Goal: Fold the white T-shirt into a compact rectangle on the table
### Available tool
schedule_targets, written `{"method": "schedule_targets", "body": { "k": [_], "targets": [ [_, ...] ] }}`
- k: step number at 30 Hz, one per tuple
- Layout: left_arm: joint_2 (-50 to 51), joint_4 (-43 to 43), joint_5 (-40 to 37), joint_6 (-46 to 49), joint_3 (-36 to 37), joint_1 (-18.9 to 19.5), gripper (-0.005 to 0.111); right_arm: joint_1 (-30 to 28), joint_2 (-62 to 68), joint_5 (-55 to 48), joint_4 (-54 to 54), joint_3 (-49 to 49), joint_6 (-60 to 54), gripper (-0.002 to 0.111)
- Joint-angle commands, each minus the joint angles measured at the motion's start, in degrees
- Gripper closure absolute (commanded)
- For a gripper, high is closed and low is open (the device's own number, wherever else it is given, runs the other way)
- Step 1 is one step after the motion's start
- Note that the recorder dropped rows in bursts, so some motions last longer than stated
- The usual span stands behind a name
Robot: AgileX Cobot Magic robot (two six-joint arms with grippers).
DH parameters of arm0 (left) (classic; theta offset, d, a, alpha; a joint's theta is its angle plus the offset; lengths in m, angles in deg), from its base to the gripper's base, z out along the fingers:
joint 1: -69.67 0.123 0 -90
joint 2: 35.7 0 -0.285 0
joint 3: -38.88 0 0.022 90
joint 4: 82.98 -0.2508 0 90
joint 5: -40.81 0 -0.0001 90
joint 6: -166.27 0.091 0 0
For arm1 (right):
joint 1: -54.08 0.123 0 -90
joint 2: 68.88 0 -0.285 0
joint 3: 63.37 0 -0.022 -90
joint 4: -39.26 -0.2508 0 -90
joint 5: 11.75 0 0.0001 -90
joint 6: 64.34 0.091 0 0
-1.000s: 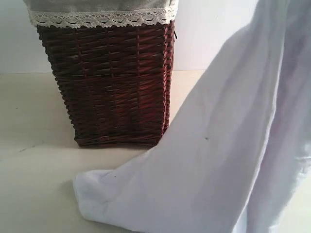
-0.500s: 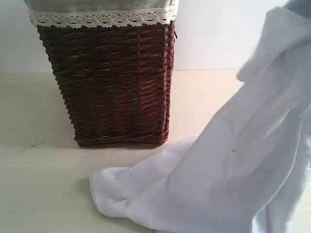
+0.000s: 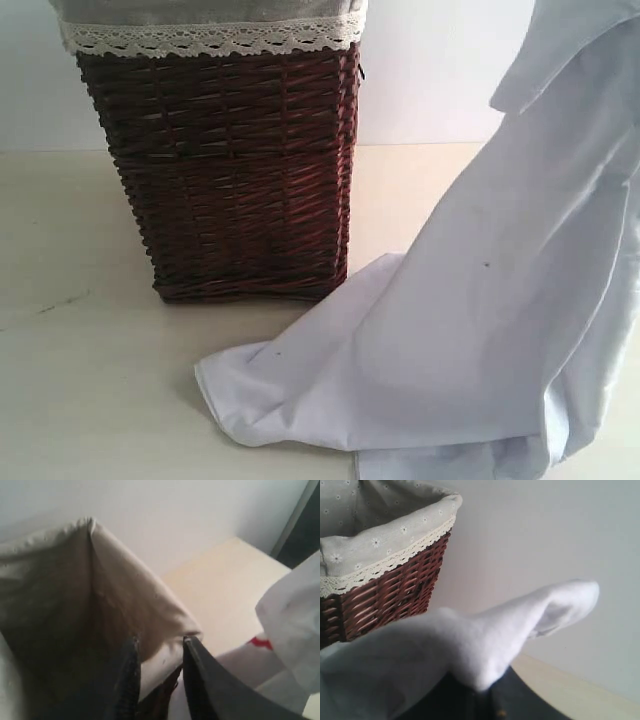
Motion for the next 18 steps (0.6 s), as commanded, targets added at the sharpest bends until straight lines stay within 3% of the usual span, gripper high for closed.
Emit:
{"method": "schedule_targets", "body": {
  "k": [1,9,18],
  "targets": [
    [-4.9,-0.7,0.4,2.7,16.5,0.2,0.076,0.1,0.0,0.5,0.7,-0.7,1.8,0.108],
    [-8.9,5.0,1.6,11.6,47.9,-2.9,0.076,0.1,-0.1,0.5,-2.6,-0.7,1.8,0.108],
    [-6.8,14.5,36.7,24.7,69.1,-12.8,0.076,0.1,-0.1,-1.6,-4.6,-0.7,1.4,0.108]
  ]
}}
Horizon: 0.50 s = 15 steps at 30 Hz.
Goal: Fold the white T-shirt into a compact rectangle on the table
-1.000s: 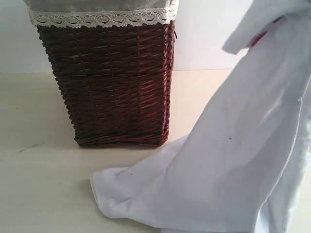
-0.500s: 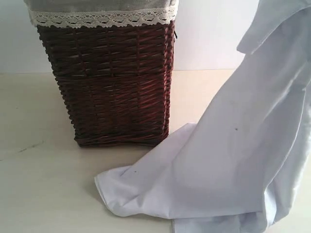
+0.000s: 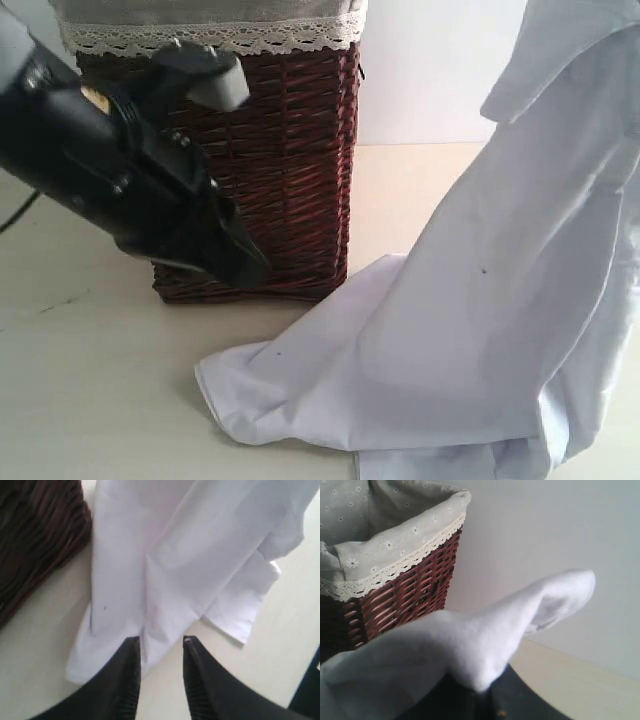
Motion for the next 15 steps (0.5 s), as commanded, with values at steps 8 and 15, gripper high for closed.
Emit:
{"method": "schedule_targets", "body": {
  "k": [8,15],
  "targets": [
    [10.2,10.9,18.5,15.8,7.6,-12.6,0.076,0.1,0.0,-1.6,-1.6,-0.6,0.0,0.108],
    [15.7,11.0,19.5,23.8,7.6,-19.4,0.062,0.1,0.0,-2.6,-1.6,-0.6,-0.2,0.108]
  ]
}}
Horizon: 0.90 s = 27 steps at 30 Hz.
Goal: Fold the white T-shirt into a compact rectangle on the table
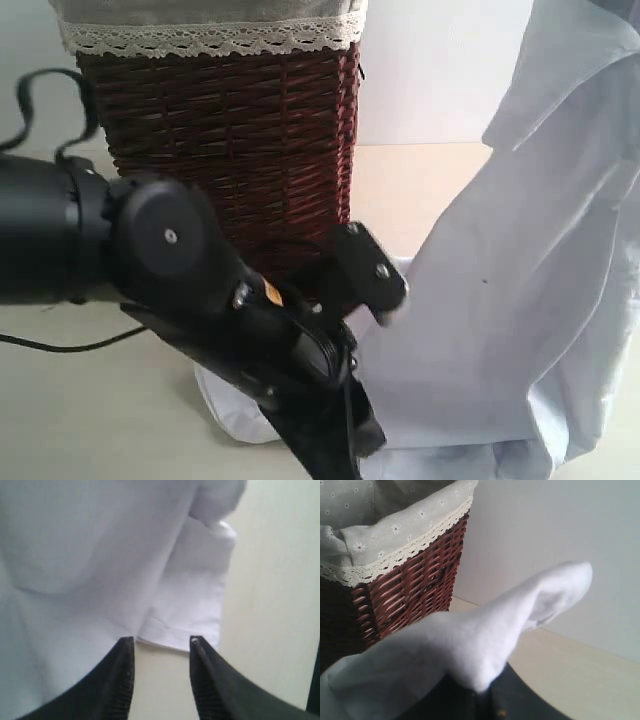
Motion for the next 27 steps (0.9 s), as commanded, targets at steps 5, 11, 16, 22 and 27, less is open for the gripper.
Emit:
{"method": "schedule_targets", "body": {
  "k": [5,11,16,22,27],
  "targets": [
    [5.8,1.1,7.8,4.4,0.2,-7.5,0.053,0.1,0.0,-0.4,-0.3,-0.6,-0.2,0.108],
    [7.9,1.1,21.2,4.4,0.2,-11.7,0.048,0.1,0.0,-1.8,-0.3,-0.6,-0.2,0.108],
    [10.0,1.1,29.6,4.1,-1.9,-15.7,0.048,0.1,0.0,-1.8,-0.3,-0.6,-0.2,0.108],
    [16.0,5.0,31.5,-3.2,-8.4,-16.2,0.048,0.1,0.0,-3.0,-0.3,-0.6,-0.3,0.108],
    [18.7,5.2,29.5,-9.9,-11.8,-16.4,0.048,0.1,0.0,-3.1,-0.3,-0.6,-1.1,0.108]
  ]
}}
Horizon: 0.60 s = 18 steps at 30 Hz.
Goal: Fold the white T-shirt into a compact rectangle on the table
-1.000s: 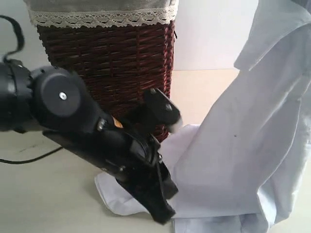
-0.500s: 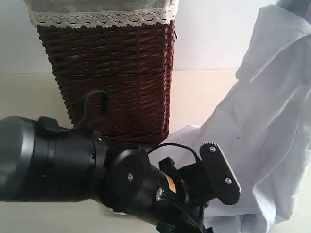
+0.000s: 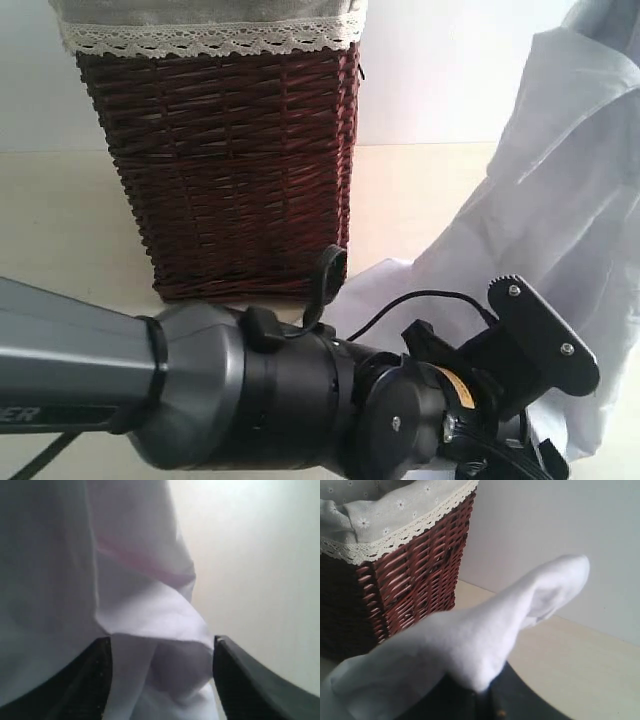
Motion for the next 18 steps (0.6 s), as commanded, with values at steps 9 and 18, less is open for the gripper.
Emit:
{"method": "schedule_targets", "body": {
  "k": [9,18],
  "targets": [
    [5.7,0.1,-1.6,-12.2,-8.6,0.0,0.106,0.1,0.0,-0.5,0.7,-0.6,-1.1,0.108],
    [-4.7,-24.1,-27.0,-15.4,-8.6,8.5,0.107,0.1,0.0,-0.4,12.7,-0.6,3.4,0.108]
  ]
}}
